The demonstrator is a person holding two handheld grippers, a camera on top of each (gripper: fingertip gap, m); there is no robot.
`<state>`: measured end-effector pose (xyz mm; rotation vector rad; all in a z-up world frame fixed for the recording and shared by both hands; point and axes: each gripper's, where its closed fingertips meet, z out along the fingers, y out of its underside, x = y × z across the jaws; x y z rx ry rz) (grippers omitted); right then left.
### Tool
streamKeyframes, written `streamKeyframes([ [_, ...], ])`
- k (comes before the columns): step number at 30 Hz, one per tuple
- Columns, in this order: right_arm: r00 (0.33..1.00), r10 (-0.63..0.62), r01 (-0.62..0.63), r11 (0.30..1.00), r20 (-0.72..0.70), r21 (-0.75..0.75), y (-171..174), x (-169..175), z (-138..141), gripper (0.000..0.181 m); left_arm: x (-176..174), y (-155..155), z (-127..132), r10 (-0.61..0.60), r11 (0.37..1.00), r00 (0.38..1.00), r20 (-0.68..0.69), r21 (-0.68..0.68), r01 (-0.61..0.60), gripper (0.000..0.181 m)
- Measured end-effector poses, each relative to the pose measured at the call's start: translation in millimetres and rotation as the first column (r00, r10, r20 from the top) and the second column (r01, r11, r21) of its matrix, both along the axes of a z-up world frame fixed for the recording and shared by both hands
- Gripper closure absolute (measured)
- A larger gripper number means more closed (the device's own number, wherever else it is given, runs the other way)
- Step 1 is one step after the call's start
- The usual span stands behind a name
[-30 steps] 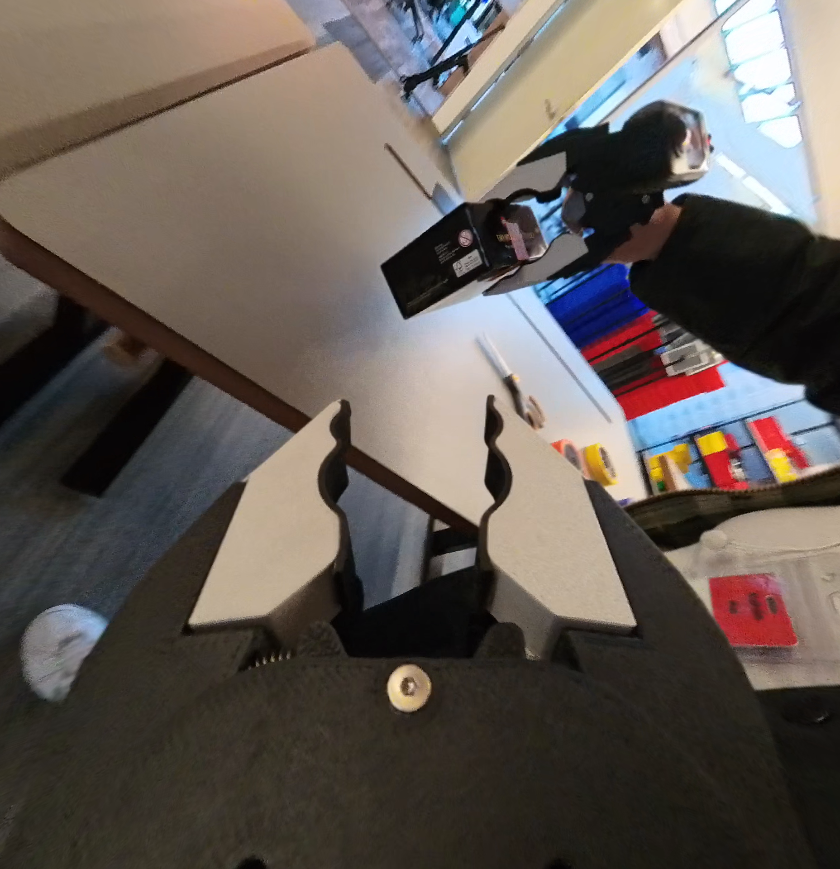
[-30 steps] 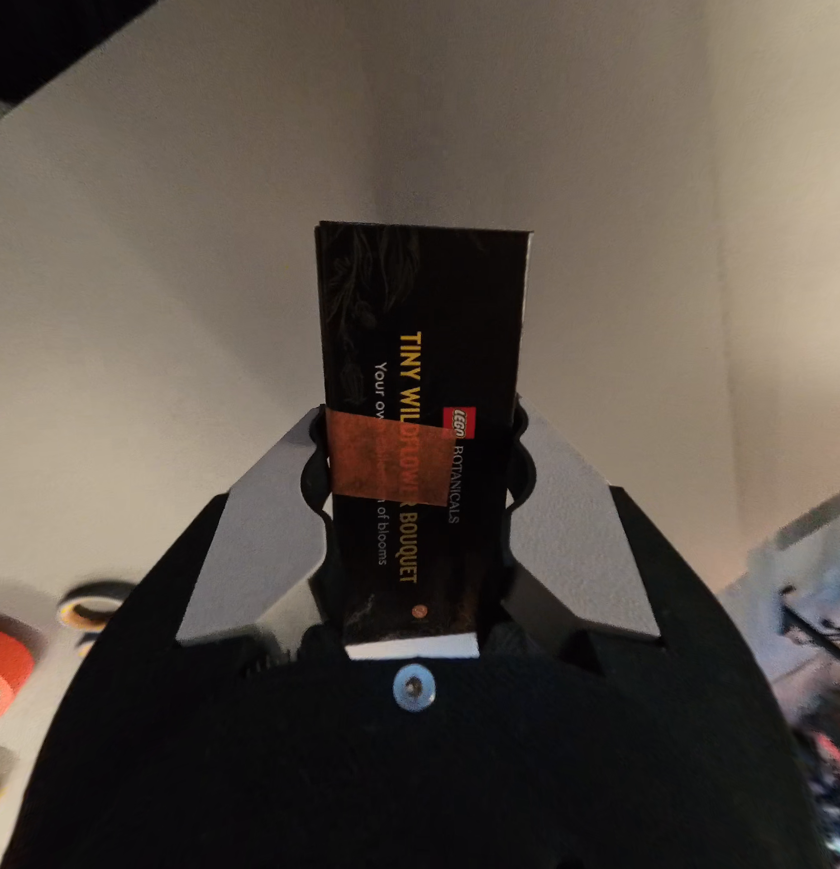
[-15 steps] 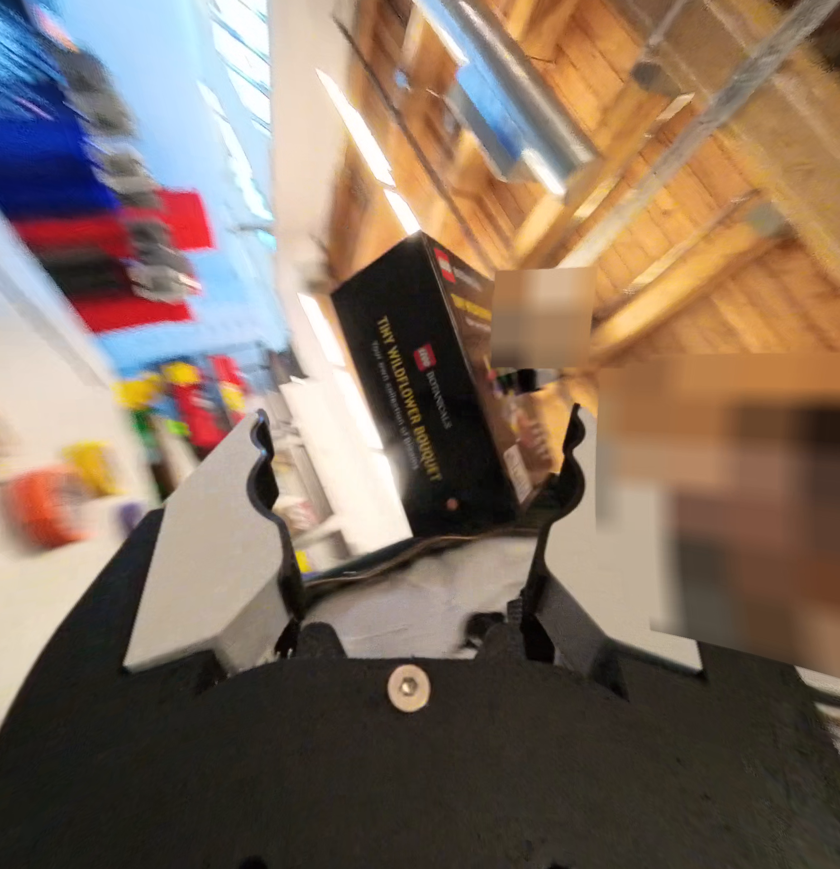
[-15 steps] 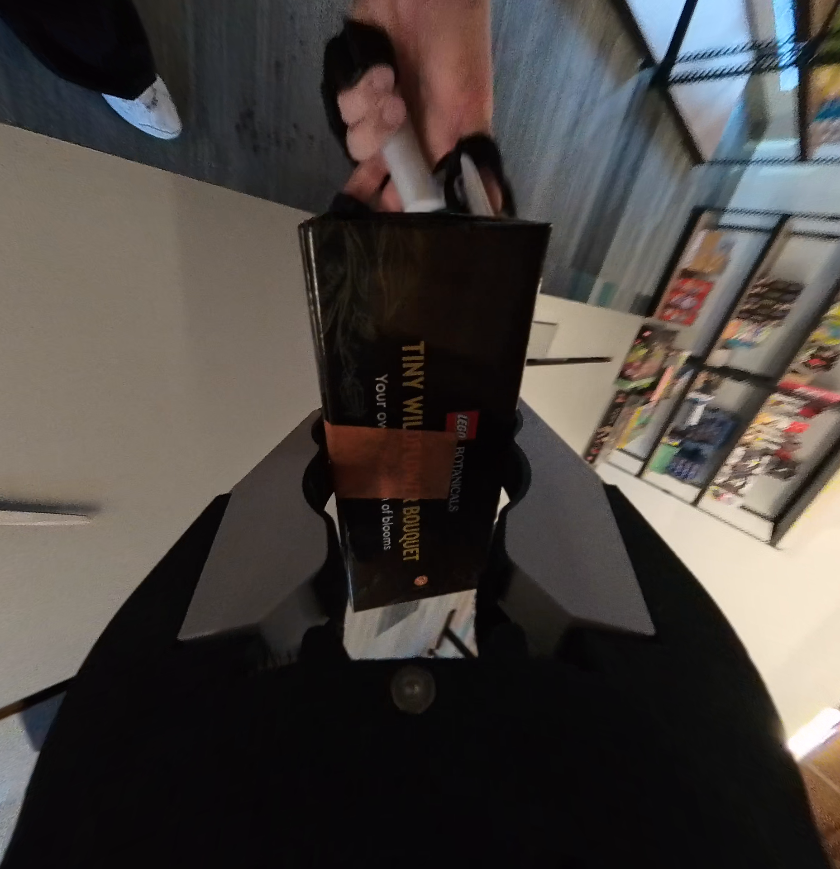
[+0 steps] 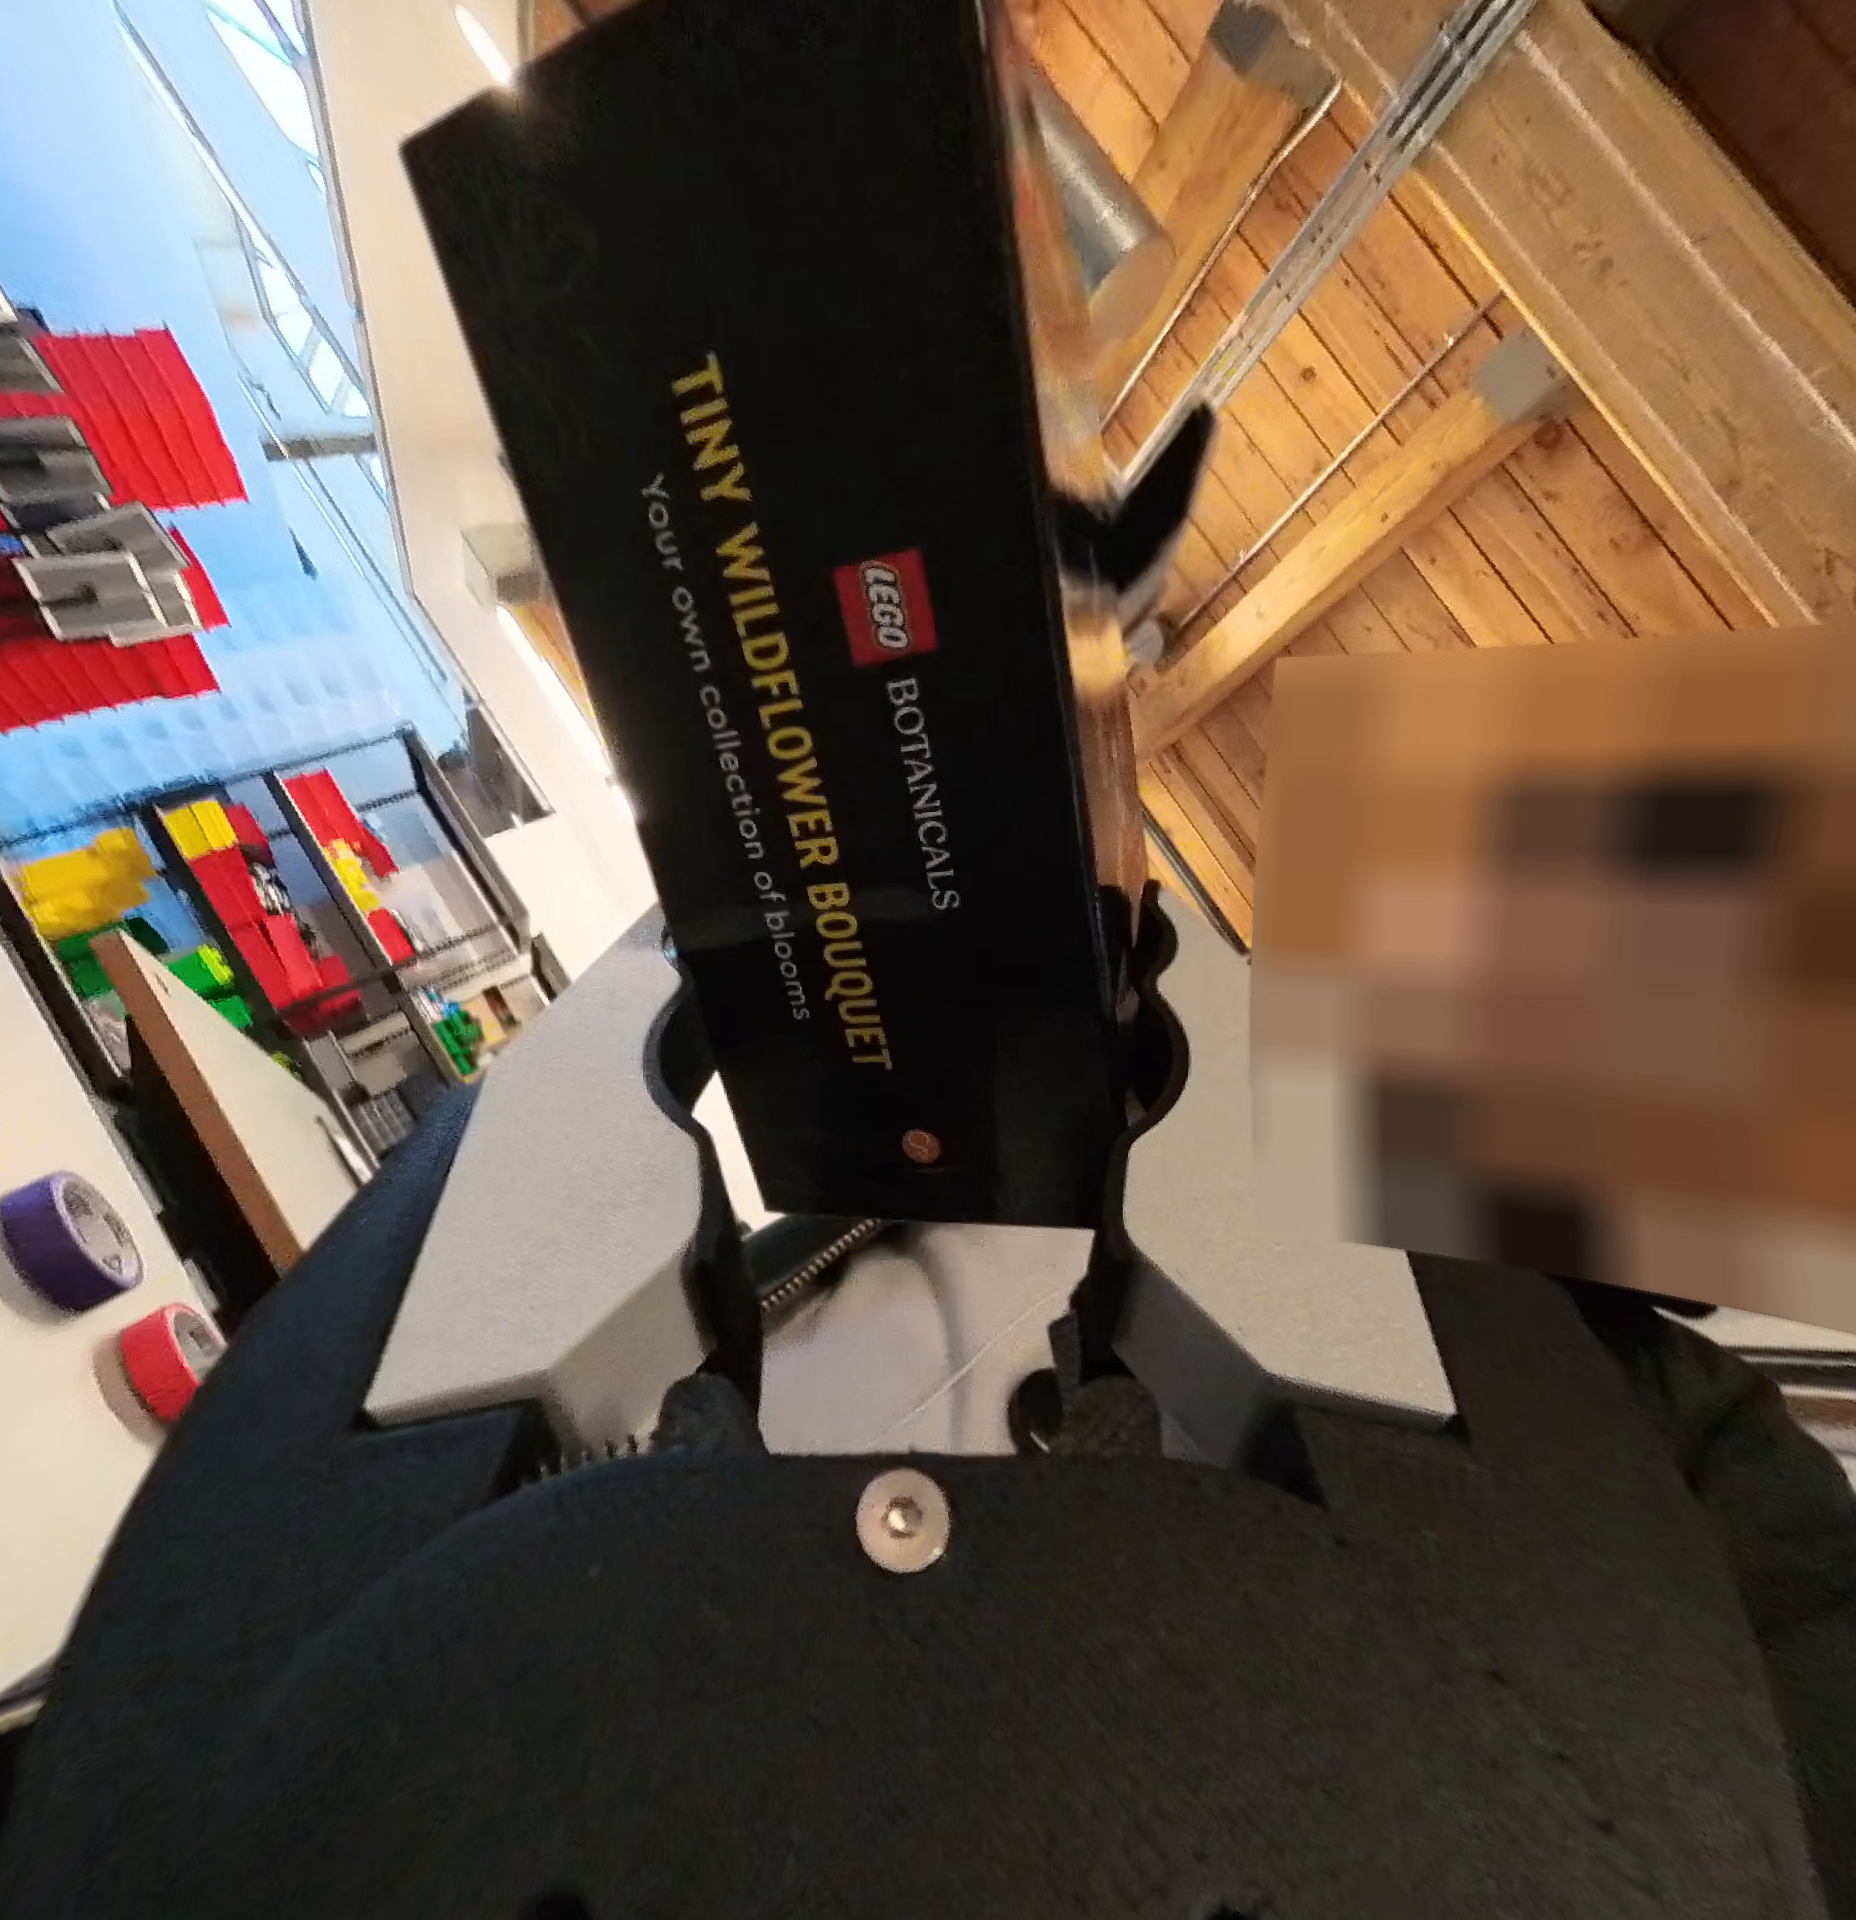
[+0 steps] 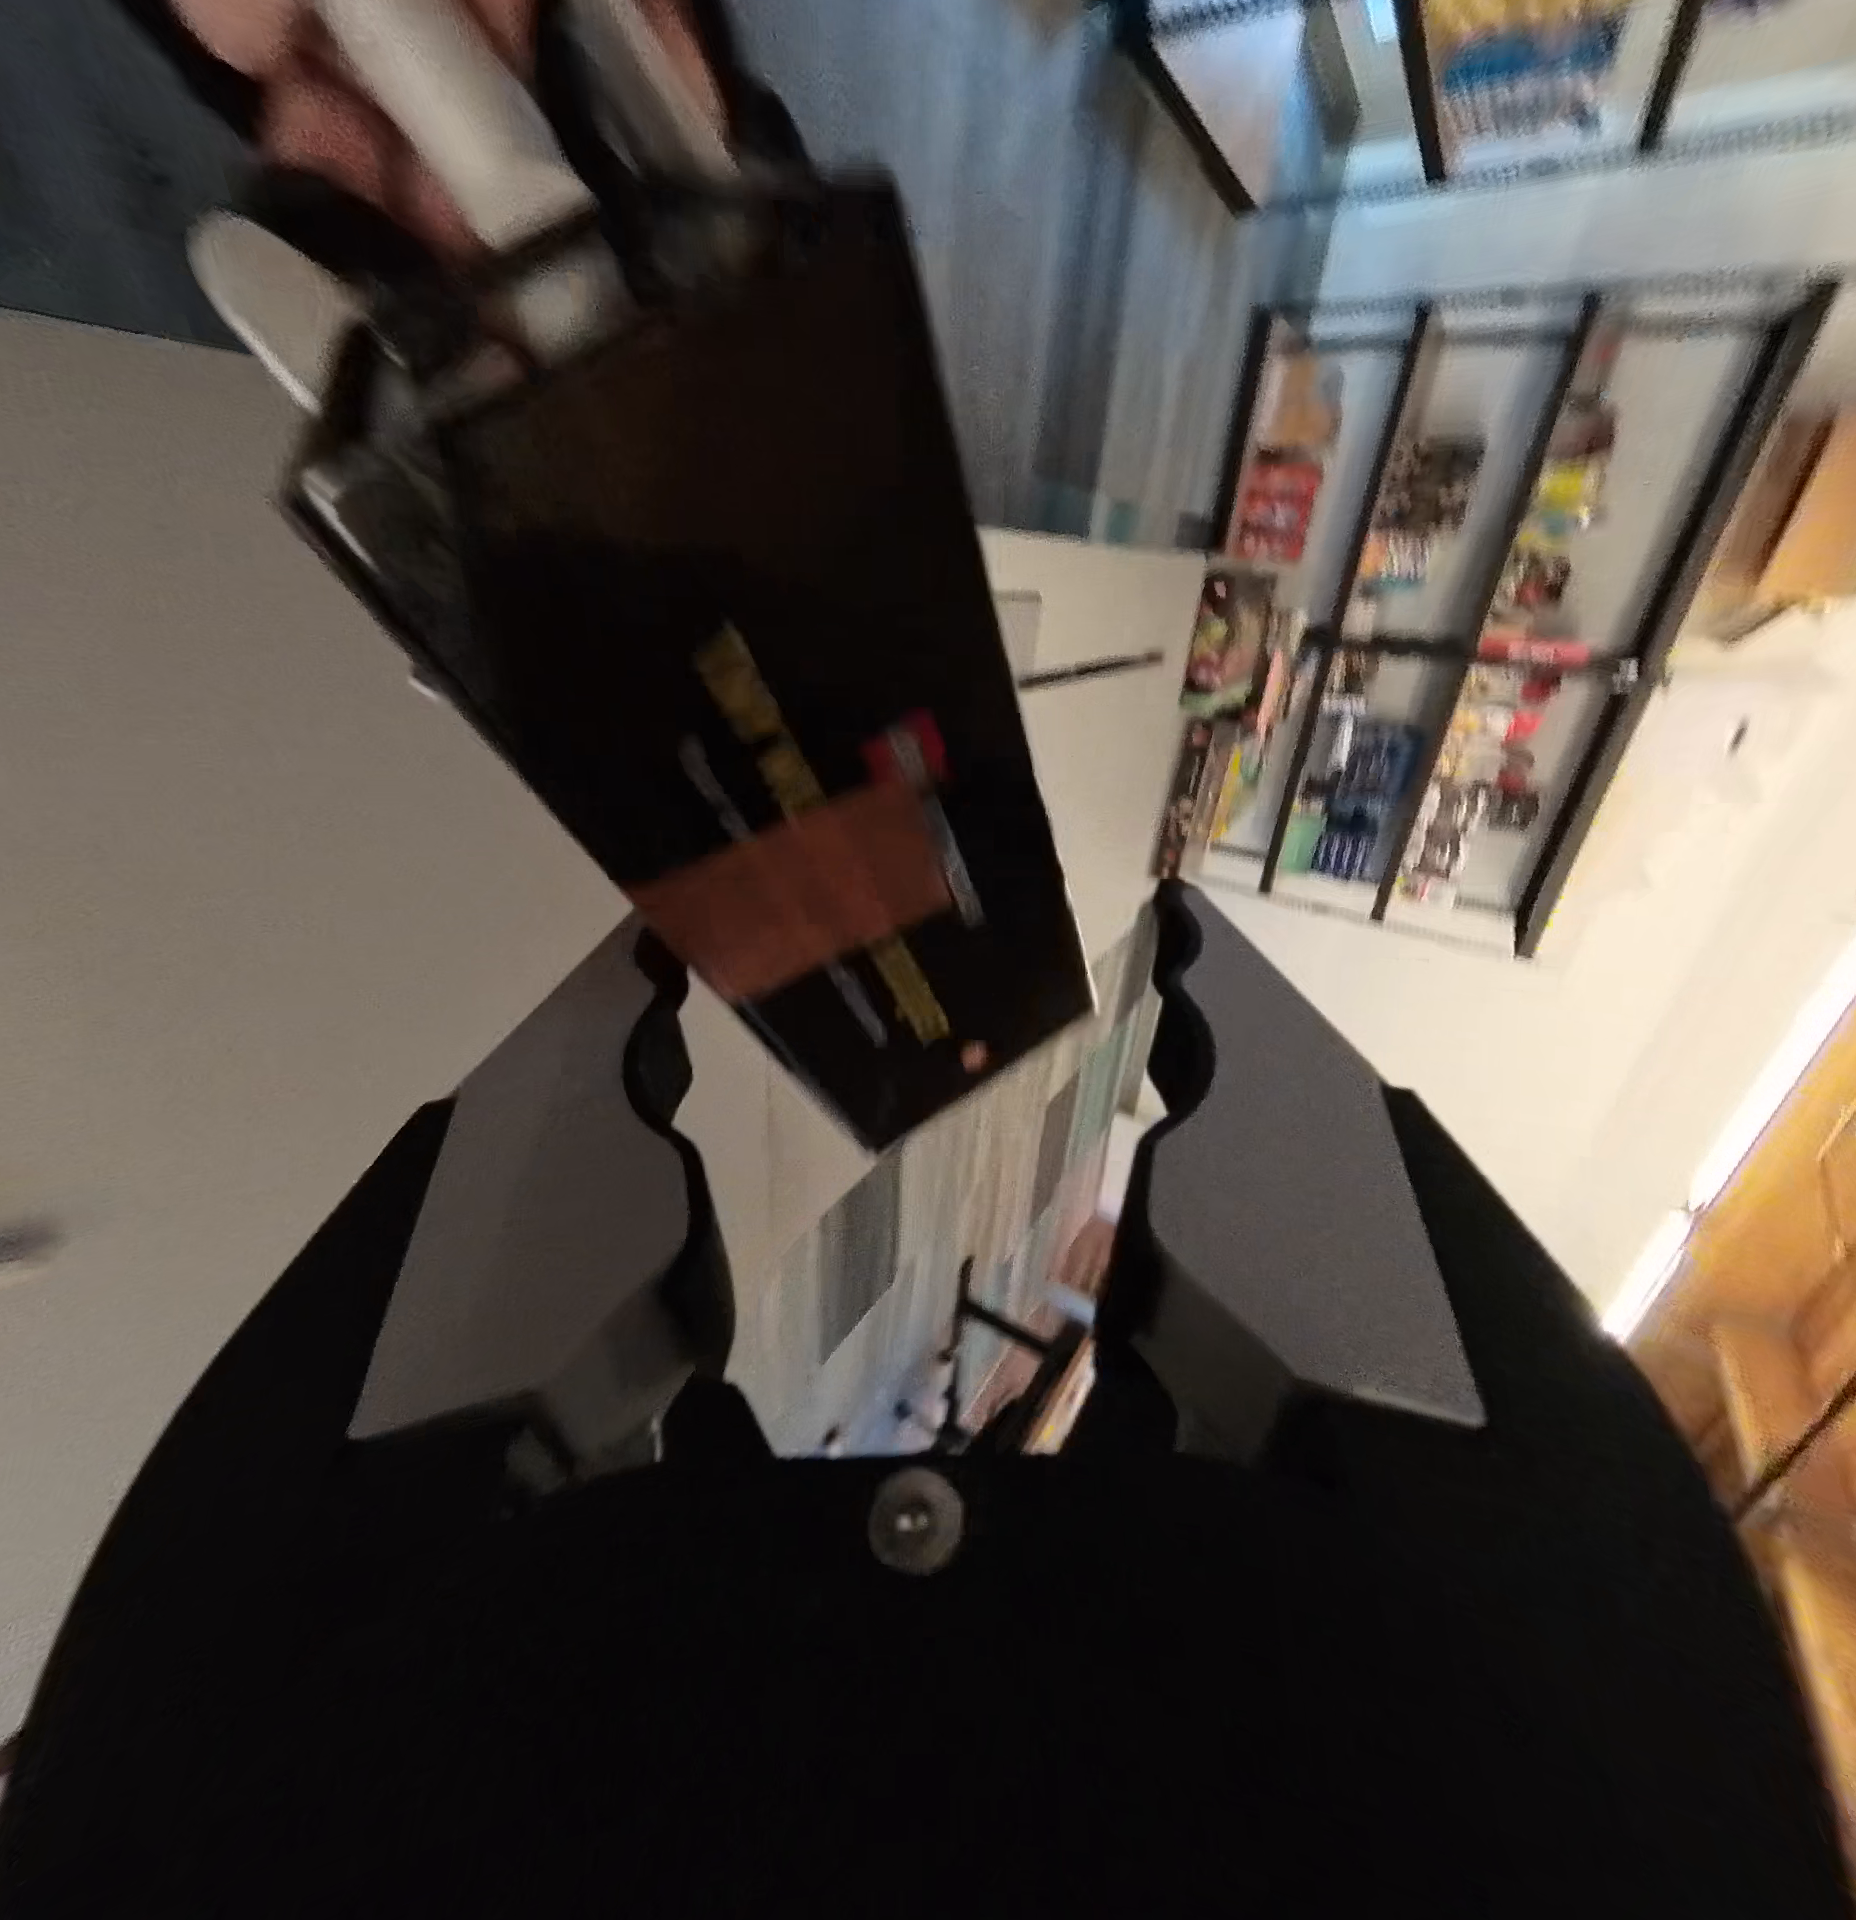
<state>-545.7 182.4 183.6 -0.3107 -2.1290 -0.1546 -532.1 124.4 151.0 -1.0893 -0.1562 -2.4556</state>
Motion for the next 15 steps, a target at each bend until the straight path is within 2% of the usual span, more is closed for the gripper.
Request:
streamKeyframes([
  [1, 0.998, -0.059, 0.058, 0.998, -0.030, -0.034, 10.7, 1.4, 6.6, 0.092, -3.3, -0.3, 0.6, 0.021, 1.000, 1.000, -0.006, 0.002, -0.021, 0.100],
  [3, 0.973, -0.221, 0.204, 0.960, -0.070, -0.192, 35.2, 11.6, 11.8, 0.090, -9.6, 0.9, 0.3, 0.070, 0.997, 0.996, -0.047, 0.019, -0.069, 0.101],
  [4, 0.946, -0.318, 0.284, 0.904, -0.058, -0.319, 48.3, 22.2, 5.7, 0.090, -13.3, 2.2, 0.5, 0.088, 0.996, 0.994, -0.067, 0.026, -0.086, 0.101],
  [5, 0.903, -0.427, 0.349, 0.789, -0.043, -0.507, 59.8, 32.9, -1.9, 0.085, -17.6, 3.5, 1.7, 0.105, 0.994, 0.991, -0.082, 0.032, -0.102, 0.100],
  [6, 0.853, -0.522, 0.349, 0.567, 0.003, -0.746, 64.2, 40.7, -9.1, 0.082, -21.9, 4.5, 3.5, 0.119, 0.992, 0.988, -0.097, 0.042, -0.116, 0.100],
  [7, 0.808, -0.584, 0.248, 0.213, 0.080, -0.945, 65.1, 43.6, -11.0, 0.078, -25.5, 5.3, 4.5, 0.136, 0.990, 0.983, -0.126, 0.055, -0.130, 0.100],
  [8, 0.777, -0.608, 0.062, -0.185, 0.163, -0.981, 70.8, 43.1, -7.3, 0.059, -28.3, 6.4, 3.6, 0.158, 0.987, 0.972, -0.172, 0.069, -0.148, 0.100],
  [9, 0.791, -0.575, -0.118, -0.477, 0.208, -0.871, 74.2, 41.0, -3.1, 0.046, -30.5, 7.4, 0.6, 0.181, 0.983, 0.956, -0.231, 0.083, -0.166, 0.100],
  [10, 0.809, -0.532, -0.176, -0.626, 0.250, -0.760, 74.3, 35.7, -8.6, 0.046, -33.0, 8.2, -3.2, 0.204, 0.978, 0.936, -0.288, 0.096, -0.183, 0.101],
  [12, 0.830, -0.436, -0.113, -0.743, 0.349, -0.660, 56.5, 7.8, -25.8, 0.051, -40.8, 9.1, -10.1, 0.243, 0.970, 0.900, -0.363, 0.105, -0.220, 0.101],
  [14, 0.890, -0.276, -0.045, -0.845, 0.363, -0.533, 25.6, -28.5, -14.7, 0.063, -54.0, 8.1, -14.9, 0.285, 0.958, 0.877, -0.387, 0.098, -0.269, 0.102],
  [15, 0.900, -0.220, -0.005, -0.868, 0.376, -0.497, 13.5, -45.3, -10.9, 0.071, -61.9, 7.3, -19.0, 0.309, 0.950, 0.859, -0.408, 0.090, -0.299, 0.102],
])
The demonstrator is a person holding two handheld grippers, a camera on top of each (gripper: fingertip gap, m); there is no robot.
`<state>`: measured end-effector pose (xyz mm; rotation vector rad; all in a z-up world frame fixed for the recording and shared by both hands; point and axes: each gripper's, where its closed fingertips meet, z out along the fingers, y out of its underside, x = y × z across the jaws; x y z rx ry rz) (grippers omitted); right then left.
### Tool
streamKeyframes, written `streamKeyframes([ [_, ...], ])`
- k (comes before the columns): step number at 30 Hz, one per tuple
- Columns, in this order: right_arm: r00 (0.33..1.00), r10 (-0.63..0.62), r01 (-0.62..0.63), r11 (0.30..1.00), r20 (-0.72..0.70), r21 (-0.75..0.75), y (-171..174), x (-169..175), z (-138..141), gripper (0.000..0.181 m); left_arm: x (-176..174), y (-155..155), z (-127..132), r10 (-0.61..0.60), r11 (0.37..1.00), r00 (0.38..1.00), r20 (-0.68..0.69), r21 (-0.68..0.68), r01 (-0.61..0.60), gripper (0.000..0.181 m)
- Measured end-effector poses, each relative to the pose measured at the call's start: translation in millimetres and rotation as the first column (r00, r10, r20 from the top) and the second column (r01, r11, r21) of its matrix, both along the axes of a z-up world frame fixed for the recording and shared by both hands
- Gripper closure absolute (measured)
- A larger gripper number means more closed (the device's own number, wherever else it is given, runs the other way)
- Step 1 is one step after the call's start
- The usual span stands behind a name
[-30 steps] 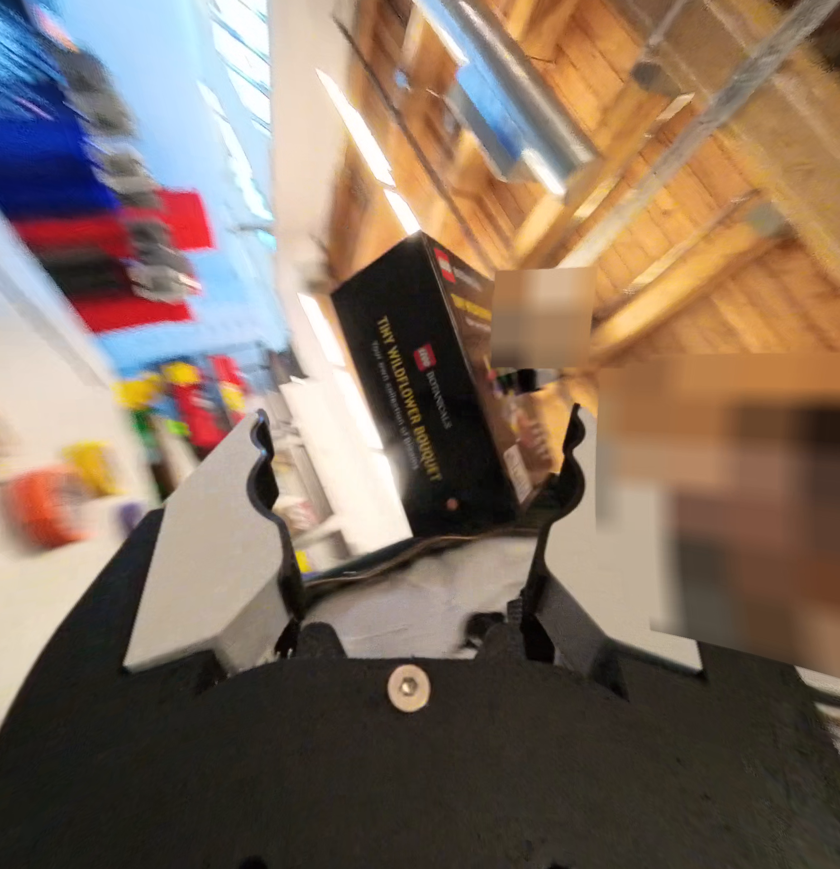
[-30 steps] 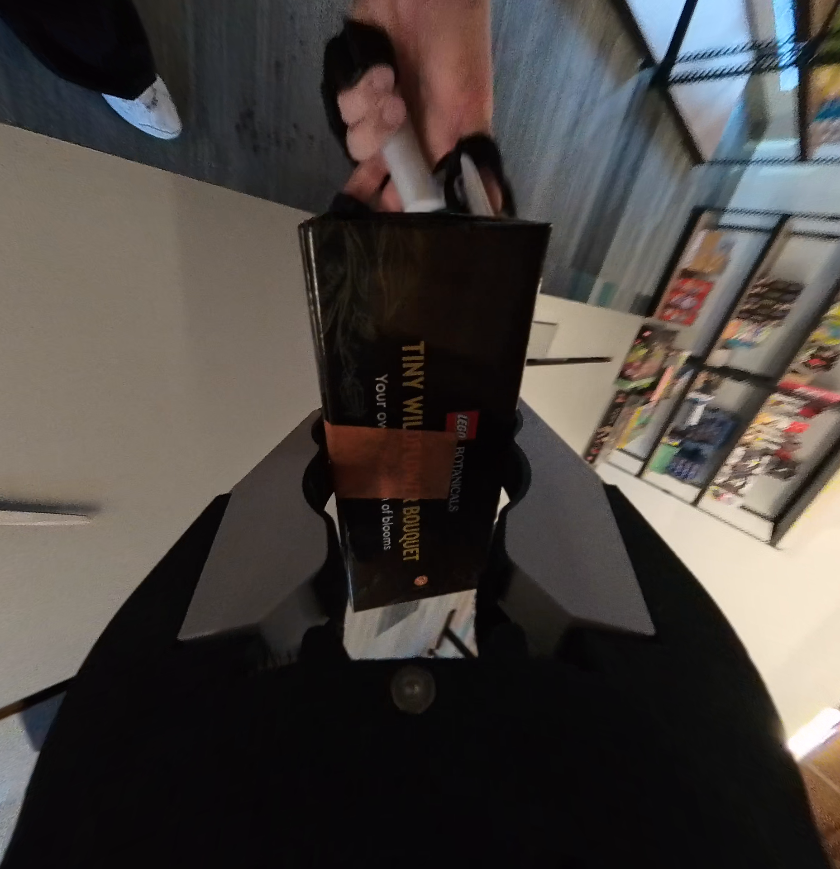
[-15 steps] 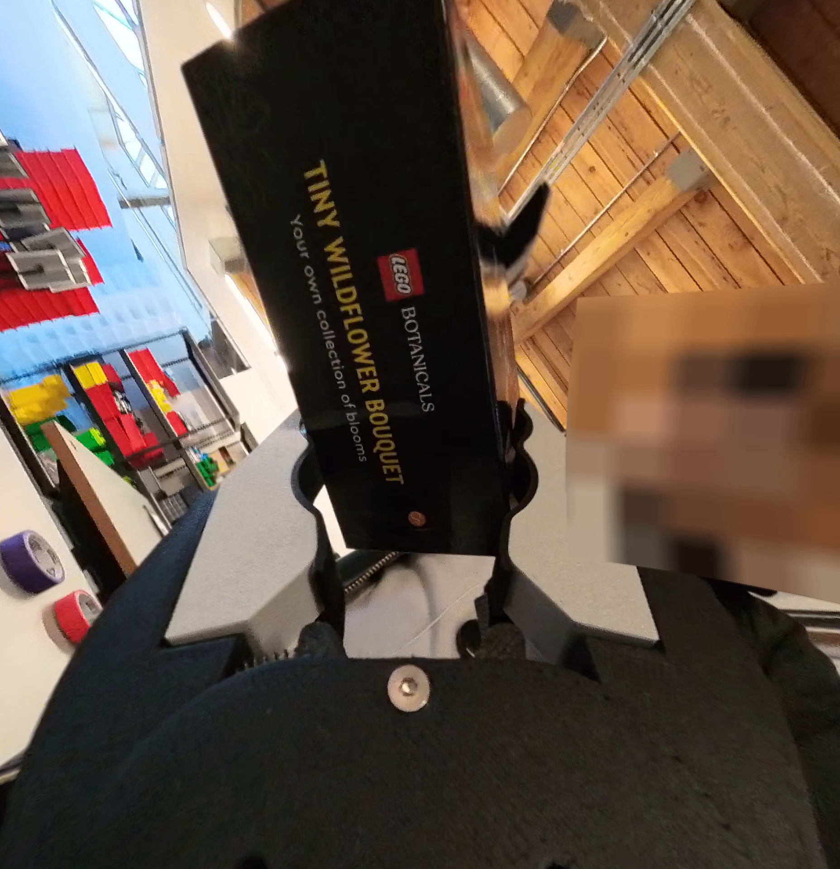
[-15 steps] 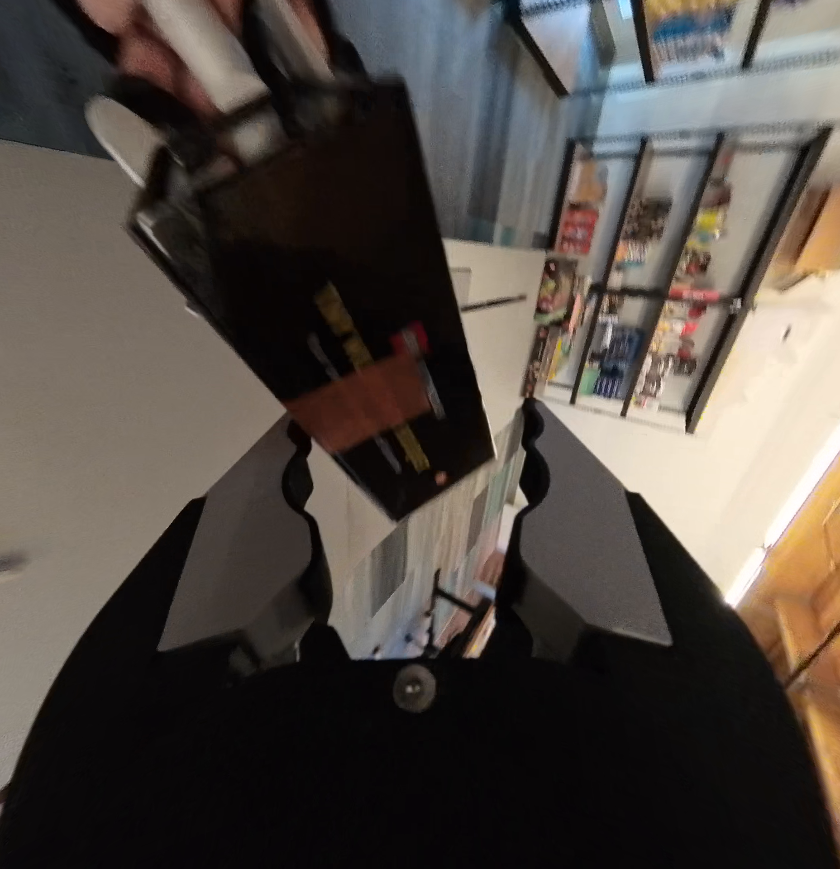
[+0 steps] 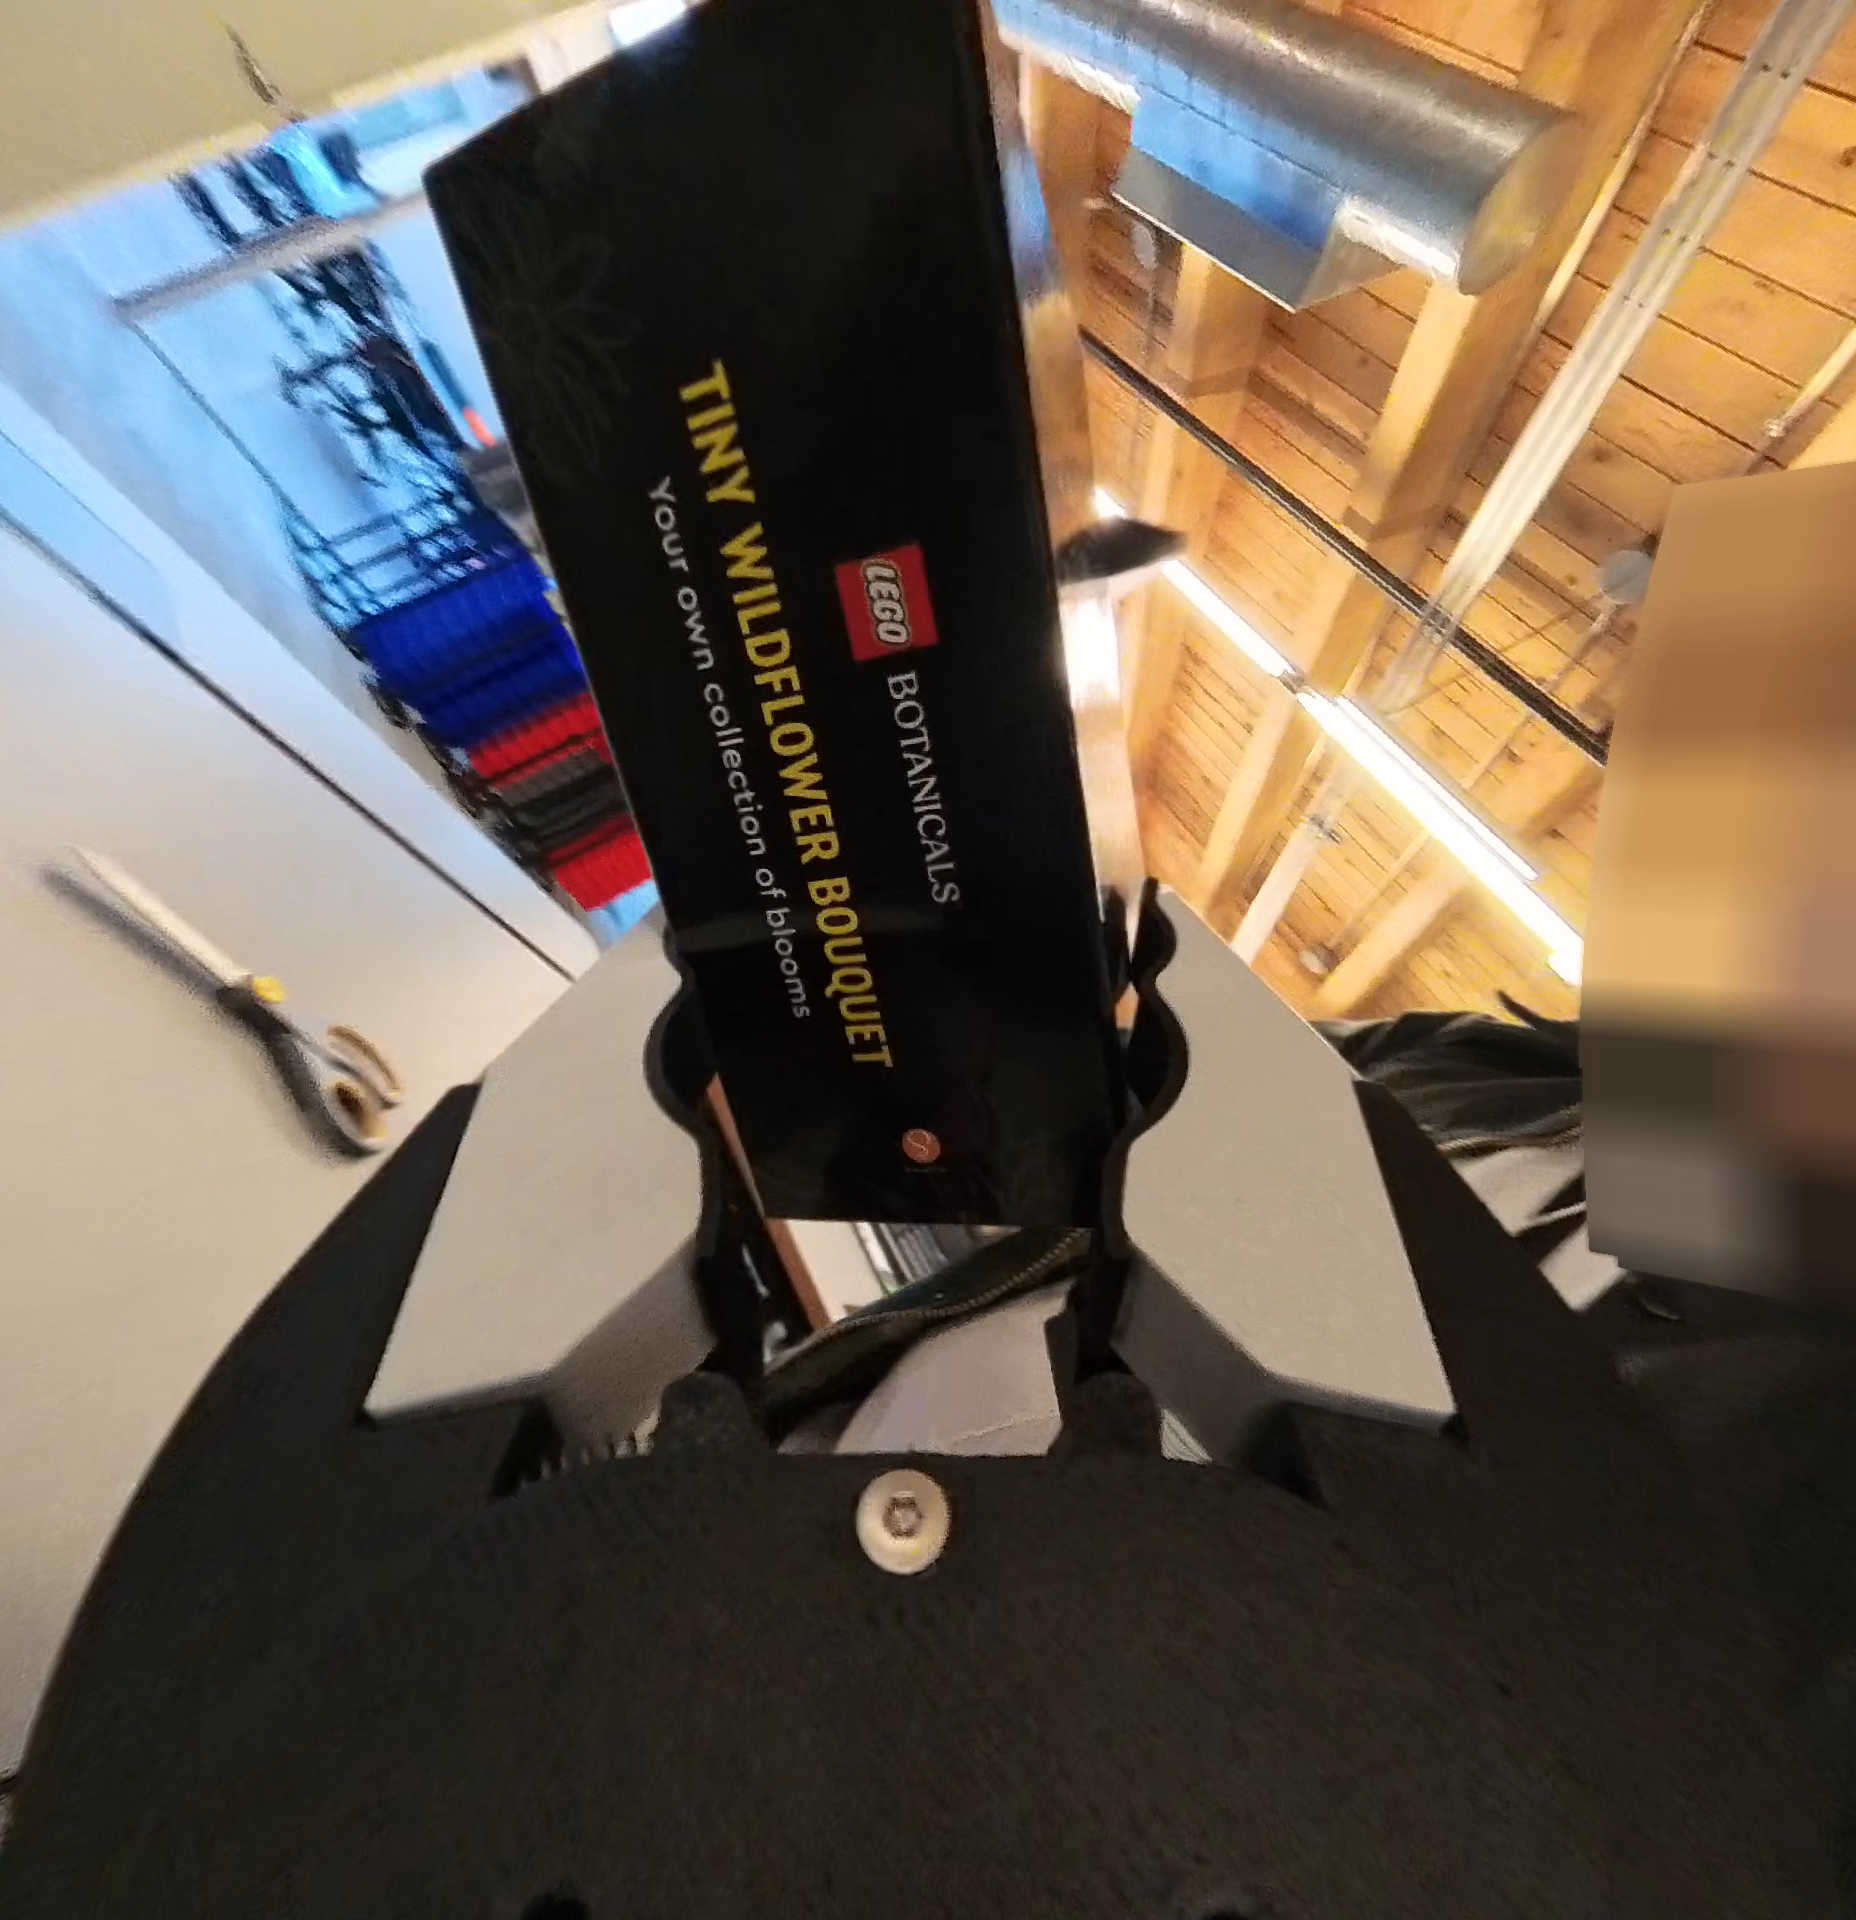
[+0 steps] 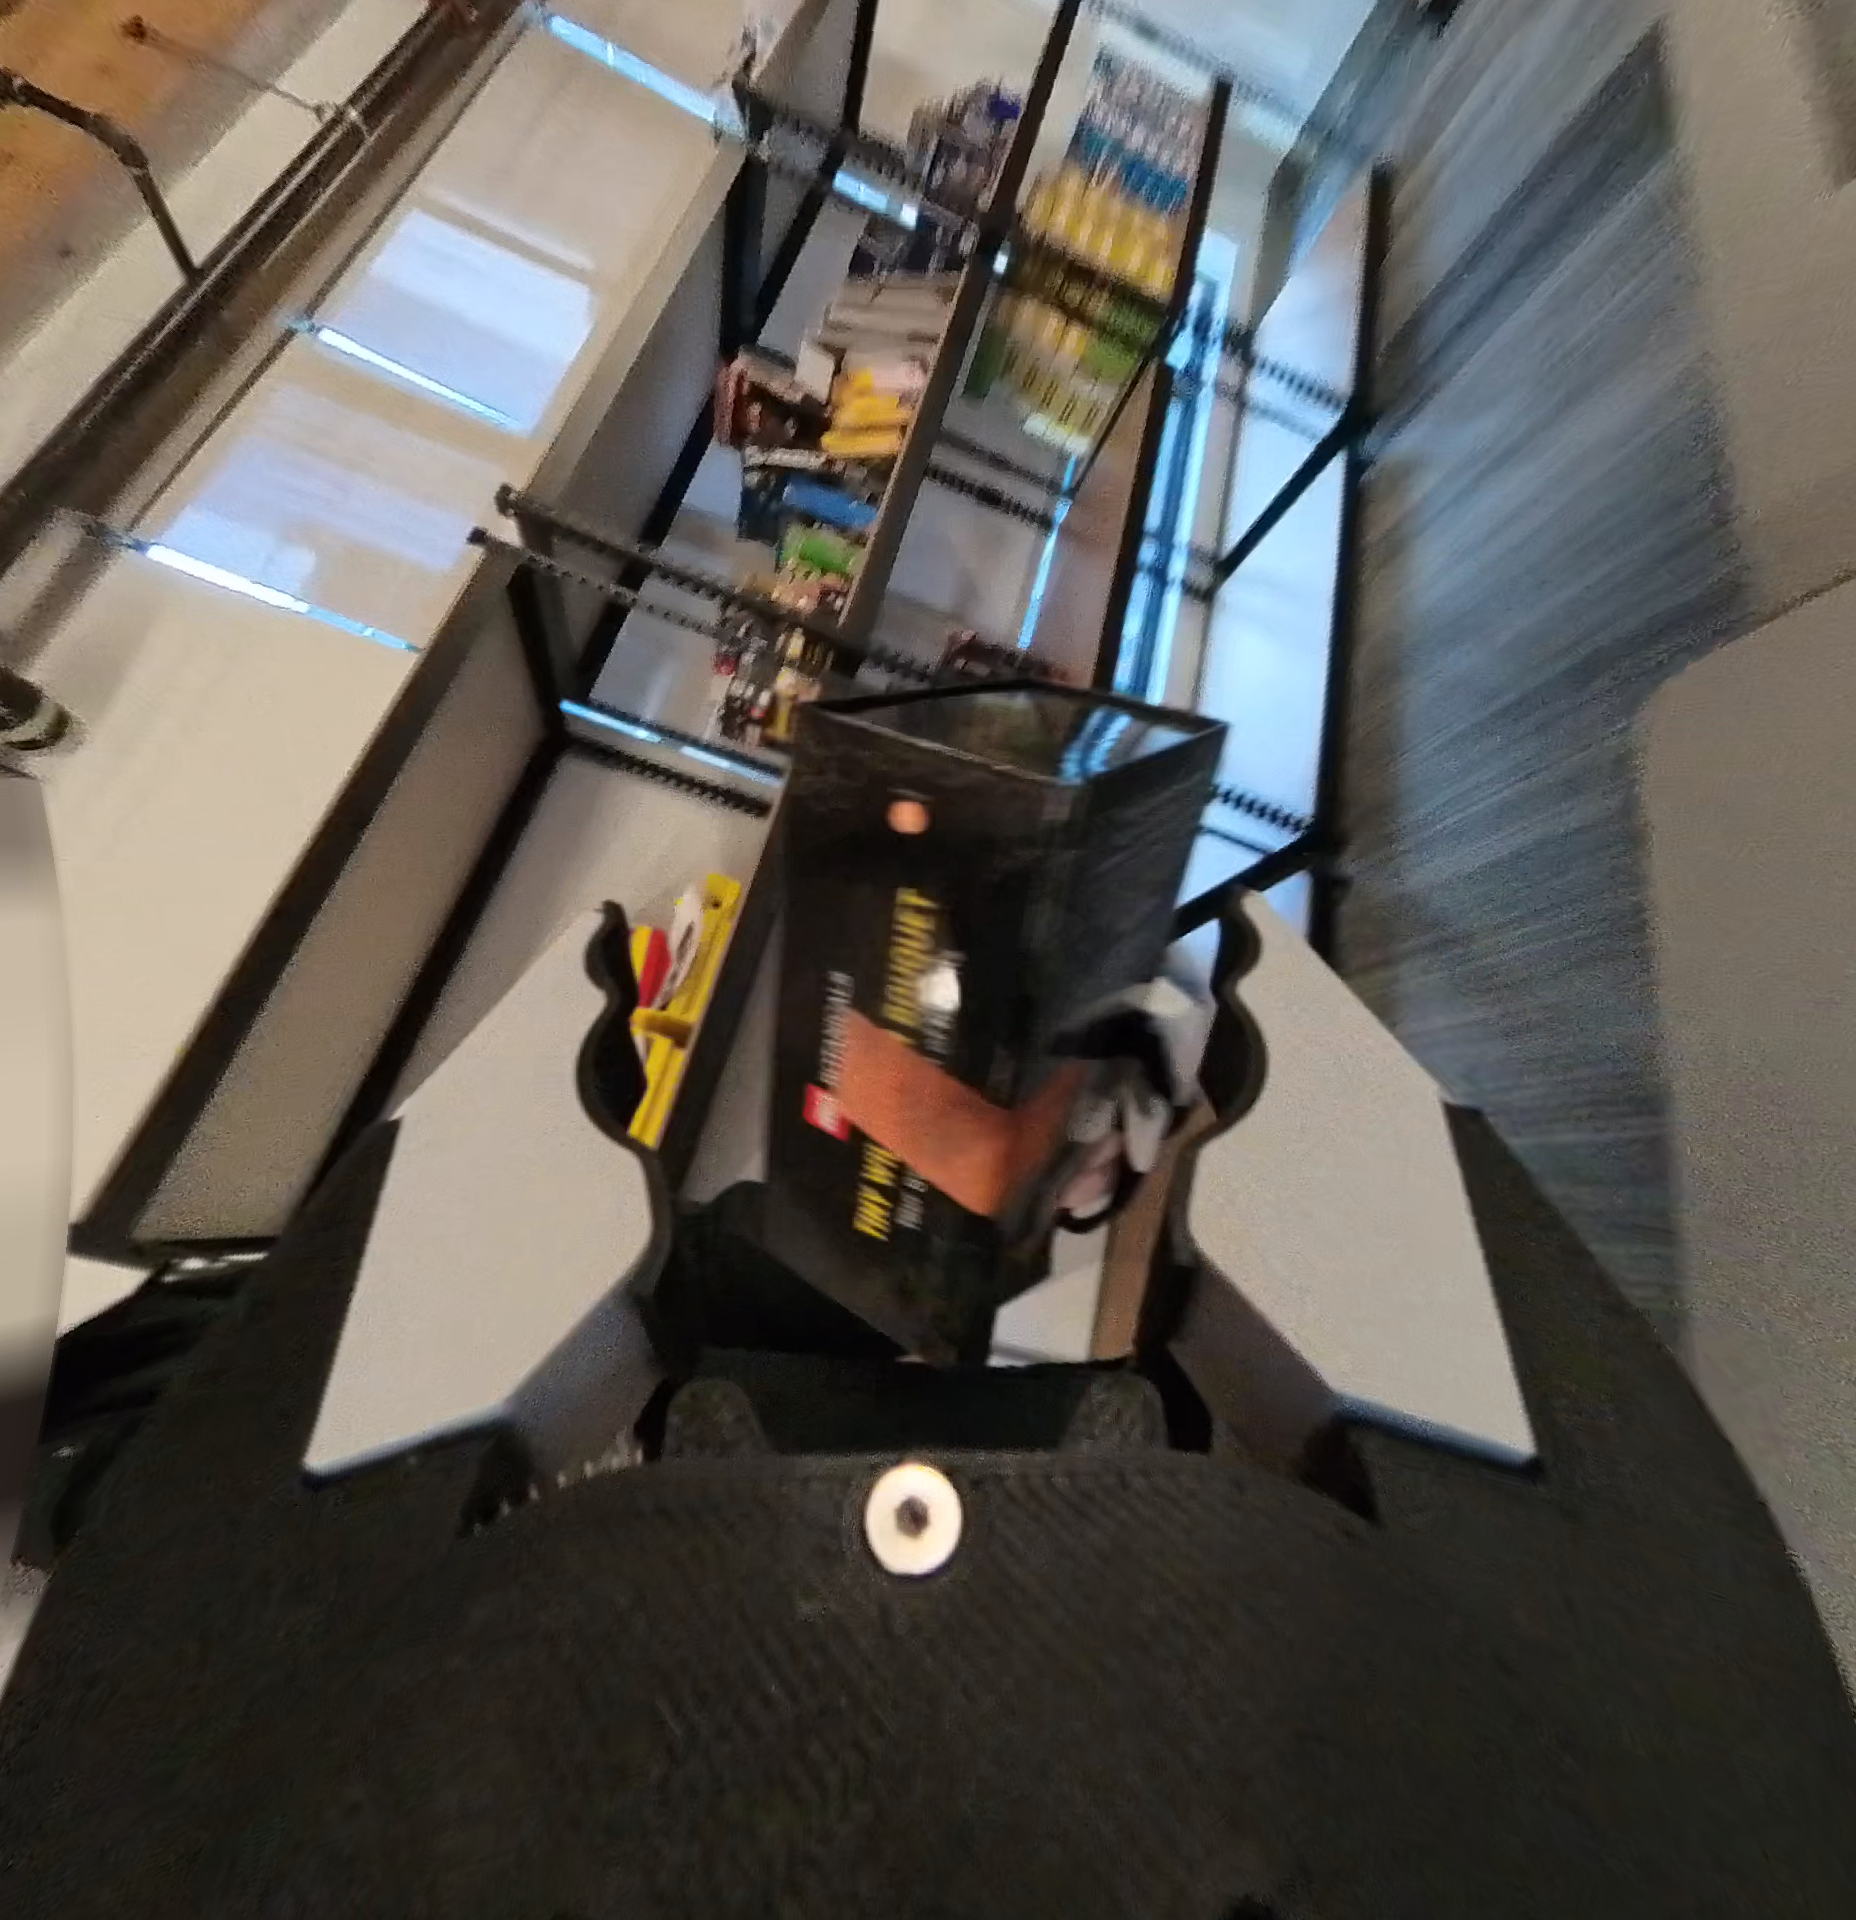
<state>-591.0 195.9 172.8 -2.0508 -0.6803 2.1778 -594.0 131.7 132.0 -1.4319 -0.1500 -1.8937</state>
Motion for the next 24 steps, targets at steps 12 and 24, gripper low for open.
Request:
streamKeyframes([
  [12, 0.862, 0.467, -0.422, 0.877, 0.198, -0.229, -128.5, -222.6, -97.2, 0.102, -195.4, -86.1, -66.0, 0.415, 0.855, 0.894, -0.170, -0.265, -0.447, 0.102],
  [24, 0.652, 0.758, -0.735, 0.641, 0.031, -0.220, -298.1, -559.5, -80.3, 0.096, -530.9, -244.9, -56.8, 0.730, 0.581, 0.628, -0.271, -0.238, -0.778, 0.102],
])
